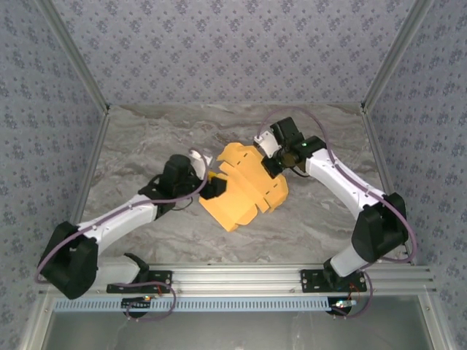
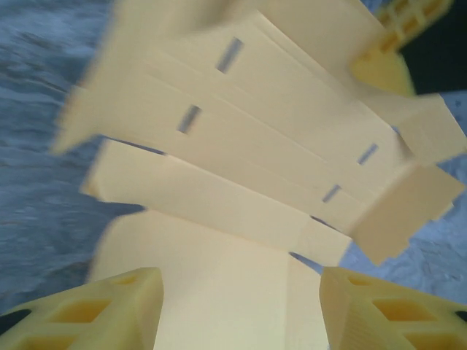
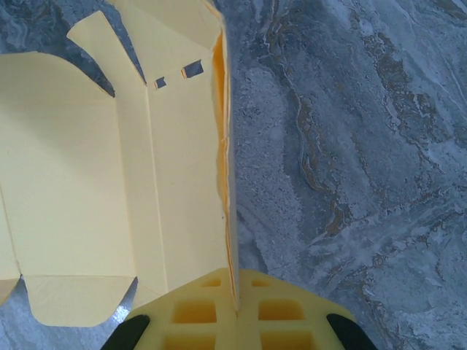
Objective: Fold the paper box
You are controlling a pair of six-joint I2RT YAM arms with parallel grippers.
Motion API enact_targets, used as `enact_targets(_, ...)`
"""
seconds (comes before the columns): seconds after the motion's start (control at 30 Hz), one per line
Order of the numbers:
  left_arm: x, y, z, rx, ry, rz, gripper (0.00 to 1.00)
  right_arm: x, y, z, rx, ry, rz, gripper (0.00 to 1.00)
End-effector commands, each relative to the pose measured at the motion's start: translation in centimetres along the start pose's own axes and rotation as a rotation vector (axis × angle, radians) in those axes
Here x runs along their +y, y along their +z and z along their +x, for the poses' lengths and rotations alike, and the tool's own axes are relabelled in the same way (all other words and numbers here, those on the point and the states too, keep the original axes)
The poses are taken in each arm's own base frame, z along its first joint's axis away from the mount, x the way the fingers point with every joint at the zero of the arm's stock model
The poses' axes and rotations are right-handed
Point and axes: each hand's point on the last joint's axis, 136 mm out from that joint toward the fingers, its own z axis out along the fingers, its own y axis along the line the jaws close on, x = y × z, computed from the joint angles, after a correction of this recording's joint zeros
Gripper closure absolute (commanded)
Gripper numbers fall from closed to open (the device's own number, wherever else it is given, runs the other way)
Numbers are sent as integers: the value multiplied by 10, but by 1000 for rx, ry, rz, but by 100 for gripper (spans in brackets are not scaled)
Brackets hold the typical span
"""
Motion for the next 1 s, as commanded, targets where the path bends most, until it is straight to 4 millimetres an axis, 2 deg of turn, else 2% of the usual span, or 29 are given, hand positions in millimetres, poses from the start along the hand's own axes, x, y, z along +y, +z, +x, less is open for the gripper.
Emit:
enact_targets(0.0,-12,28,6,14,-22,23,47,-5,-1,-3,25,45,23,100)
enact_targets(0.1,-18,57,9,17,-18,41,52,-7,3,-1,44,67,19,100)
enact_targets(0.27,-19,101,12,25,-80,65,66,-11,9,3,61,111,2,100)
enact_targets(0.4,-20,122,15,32,-120,74,74,-14,13,5,74,133,-2,100)
enact_targets(0.67,-8,141,30,69,-156,43,82,-16,23,9,97,139,-3,100)
enact_targets(0.97,0,137,41,94,-157,5,83,-21,28,8,111,135,13,100)
